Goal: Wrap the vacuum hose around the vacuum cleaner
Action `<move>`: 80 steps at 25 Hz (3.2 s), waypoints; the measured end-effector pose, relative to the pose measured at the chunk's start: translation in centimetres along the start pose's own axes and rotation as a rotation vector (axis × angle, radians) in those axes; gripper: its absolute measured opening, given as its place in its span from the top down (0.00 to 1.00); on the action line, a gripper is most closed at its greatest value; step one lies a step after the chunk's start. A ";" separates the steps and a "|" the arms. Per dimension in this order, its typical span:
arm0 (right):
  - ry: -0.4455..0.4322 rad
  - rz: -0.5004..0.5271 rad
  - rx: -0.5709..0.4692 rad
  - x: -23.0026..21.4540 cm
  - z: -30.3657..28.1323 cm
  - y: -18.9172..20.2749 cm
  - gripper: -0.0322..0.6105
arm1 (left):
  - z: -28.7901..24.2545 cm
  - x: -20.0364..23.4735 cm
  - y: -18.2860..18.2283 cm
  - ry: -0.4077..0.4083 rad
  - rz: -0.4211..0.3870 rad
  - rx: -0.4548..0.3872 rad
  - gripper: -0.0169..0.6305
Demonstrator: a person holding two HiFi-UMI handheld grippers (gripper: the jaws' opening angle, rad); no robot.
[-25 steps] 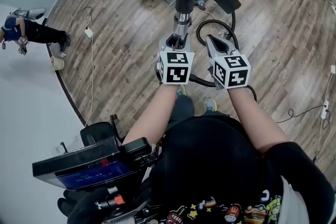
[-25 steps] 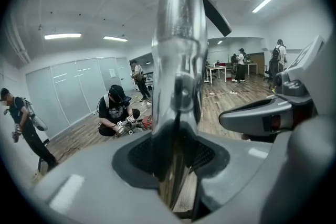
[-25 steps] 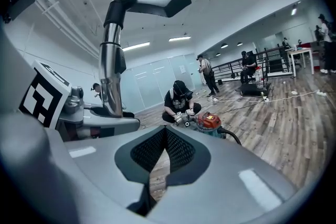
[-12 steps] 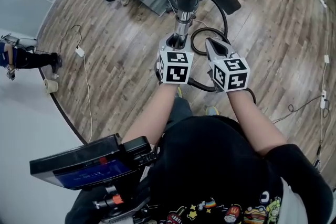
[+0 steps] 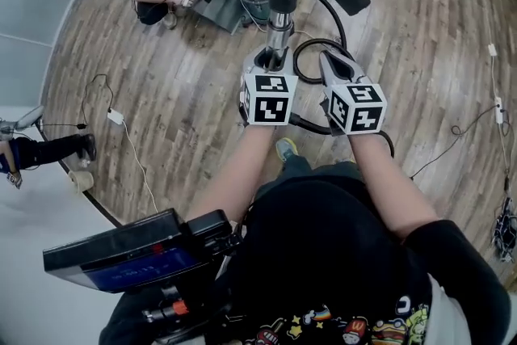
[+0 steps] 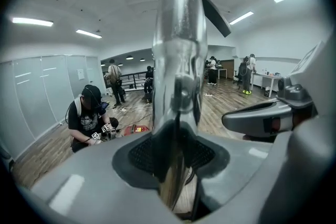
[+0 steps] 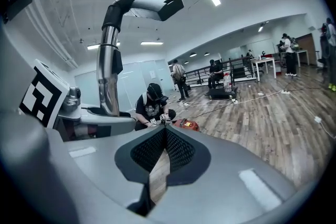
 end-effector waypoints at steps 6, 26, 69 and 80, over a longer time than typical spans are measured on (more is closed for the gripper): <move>0.121 -0.006 0.008 0.5 -2.7 0.3 0.91 | -3.7 3.9 -0.1 0.091 -0.034 -0.021 0.74; 0.187 -0.098 -0.038 -12.4 -13.1 -4.9 0.91 | -21.1 5.5 -8.0 0.196 -0.222 0.005 0.75; 0.852 -0.350 -0.026 -28.1 -26.4 2.6 0.91 | -55.5 -2.2 -1.1 0.954 -0.674 0.087 0.75; 0.788 -0.342 0.008 -39.8 -32.9 23.3 0.91 | -69.7 -7.3 20.6 0.887 -0.693 0.085 0.75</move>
Point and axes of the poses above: the fingertips, and each gripper's own axes: z backward along the fingers, x to its left, y out of its underside, the point moved 4 cm from there along z, backward along the fingers, and after that the axes turned 9 degrees about -x, right-handed, at the moved point
